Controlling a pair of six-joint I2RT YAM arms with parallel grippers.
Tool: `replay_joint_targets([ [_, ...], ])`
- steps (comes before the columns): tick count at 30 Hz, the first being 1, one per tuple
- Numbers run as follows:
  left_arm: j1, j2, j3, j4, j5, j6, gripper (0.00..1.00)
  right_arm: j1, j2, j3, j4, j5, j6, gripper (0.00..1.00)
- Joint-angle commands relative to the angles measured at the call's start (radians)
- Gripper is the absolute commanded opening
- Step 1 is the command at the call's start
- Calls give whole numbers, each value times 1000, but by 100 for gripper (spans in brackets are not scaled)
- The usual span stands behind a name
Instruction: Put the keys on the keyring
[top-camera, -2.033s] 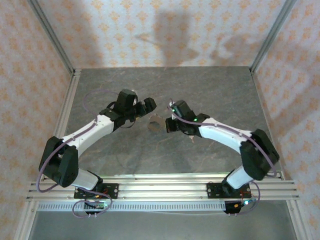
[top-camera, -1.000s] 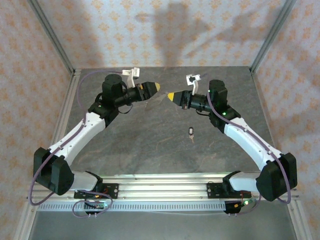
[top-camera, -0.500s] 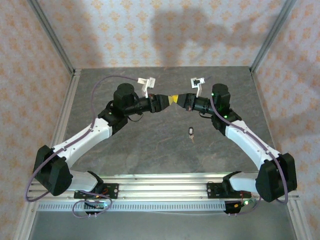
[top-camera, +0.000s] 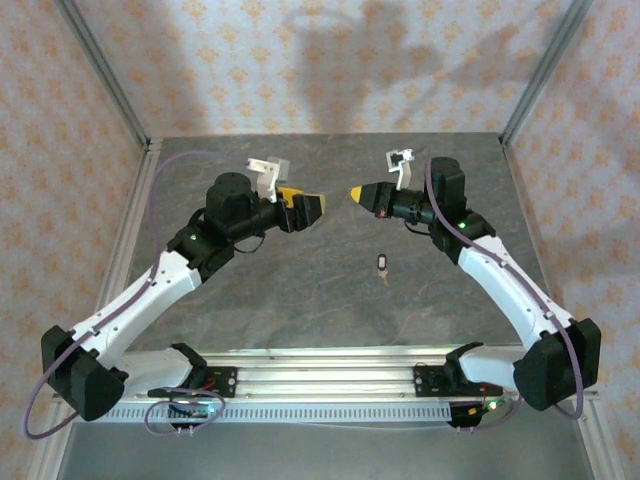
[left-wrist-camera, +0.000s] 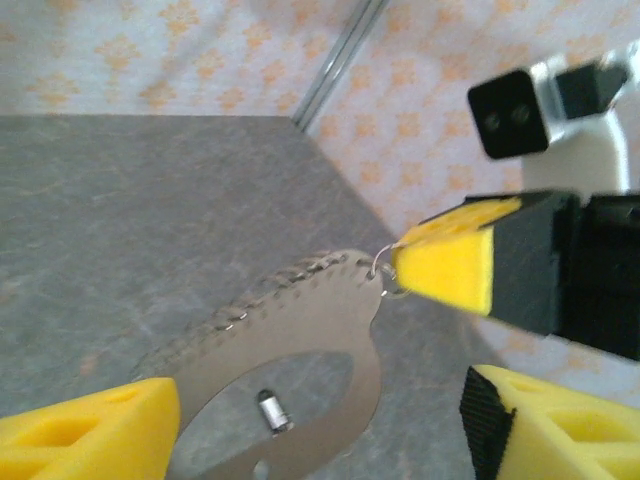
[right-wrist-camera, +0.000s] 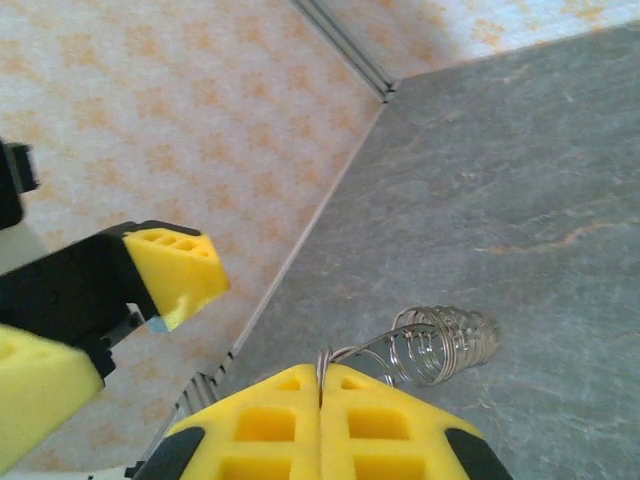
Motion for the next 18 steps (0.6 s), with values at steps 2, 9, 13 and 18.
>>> replay_joint_targets([
  [2, -9, 20, 47, -150, -62, 158, 80, -3, 48, 76, -152, 55, -25, 0],
  [9, -65, 108, 128, -263, -105, 310, 82, -1, 88, 112, -222, 53, -21, 0],
  [13, -107, 161, 183, -311, -128, 375, 82, 1, 97, 125, -262, 53, -32, 0],
  [18, -167, 243, 256, -381, -202, 444, 82, 9, 102, 135, -296, 52, -49, 0],
])
